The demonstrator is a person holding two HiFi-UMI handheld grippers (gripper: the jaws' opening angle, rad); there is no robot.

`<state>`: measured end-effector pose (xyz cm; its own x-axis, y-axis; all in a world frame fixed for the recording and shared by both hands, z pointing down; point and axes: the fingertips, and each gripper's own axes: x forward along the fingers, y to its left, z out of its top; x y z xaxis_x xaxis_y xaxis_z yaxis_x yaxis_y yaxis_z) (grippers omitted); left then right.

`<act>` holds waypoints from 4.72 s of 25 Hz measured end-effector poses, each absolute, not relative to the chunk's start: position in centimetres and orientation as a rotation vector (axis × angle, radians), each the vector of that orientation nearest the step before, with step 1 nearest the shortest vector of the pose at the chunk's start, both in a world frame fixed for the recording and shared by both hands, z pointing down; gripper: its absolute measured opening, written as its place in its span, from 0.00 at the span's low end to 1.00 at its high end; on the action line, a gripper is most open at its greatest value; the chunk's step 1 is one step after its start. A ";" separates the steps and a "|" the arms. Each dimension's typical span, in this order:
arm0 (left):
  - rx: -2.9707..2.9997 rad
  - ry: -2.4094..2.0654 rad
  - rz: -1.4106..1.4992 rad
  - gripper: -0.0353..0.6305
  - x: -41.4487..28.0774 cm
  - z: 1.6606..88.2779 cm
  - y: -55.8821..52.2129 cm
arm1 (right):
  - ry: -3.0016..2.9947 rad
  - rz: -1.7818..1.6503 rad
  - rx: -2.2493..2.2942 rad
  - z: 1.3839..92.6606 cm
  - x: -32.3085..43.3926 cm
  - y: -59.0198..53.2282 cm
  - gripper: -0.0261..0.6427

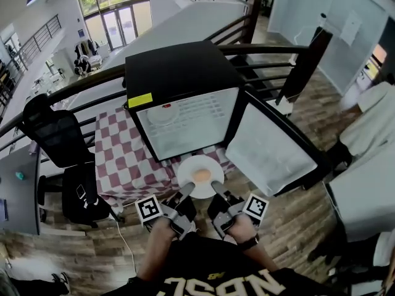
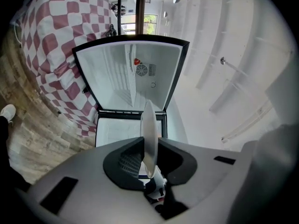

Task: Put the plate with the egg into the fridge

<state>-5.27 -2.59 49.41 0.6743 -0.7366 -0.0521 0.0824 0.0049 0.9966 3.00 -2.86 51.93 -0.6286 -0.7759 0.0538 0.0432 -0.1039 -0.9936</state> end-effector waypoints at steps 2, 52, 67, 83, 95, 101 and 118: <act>1.445 -0.575 -0.704 0.14 -5.9 49.3 -3.5 | 1.604 -1.763 -0.844 51.7 2.4 -3.8 0.12; 1.504 -0.668 -0.623 0.13 -3.8 54.4 -25.7 | 1.613 -1.639 -1.057 56.4 4.4 -25.9 0.12; 1.477 -0.726 -0.630 0.13 -4.8 56.2 -28.1 | 1.647 -1.707 -1.044 57.5 3.1 -28.7 0.12; 1.403 -0.756 -0.646 0.13 -5.0 57.4 -29.5 | 1.614 -1.733 -1.052 58.2 3.0 -30.2 0.12; 1.401 -0.771 -0.624 0.13 -5.3 58.0 -29.6 | 1.602 -1.703 -1.086 58.3 3.6 -31.6 0.12; 1.390 -0.767 -0.661 0.13 -5.0 57.4 -29.6 | 1.614 -1.690 -1.063 58.3 3.7 -31.5 0.12; 1.426 -0.759 -0.710 0.38 -6.2 55.9 -28.7 | 1.779 -1.578 -1.037 56.6 4.0 -30.3 0.39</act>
<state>-6.19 -28.67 55.89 0.5864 -0.8093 0.0343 -0.0193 0.0284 0.9994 3.99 -30.26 56.60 -0.5578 -0.8246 0.0943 -0.1919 0.0176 -0.9813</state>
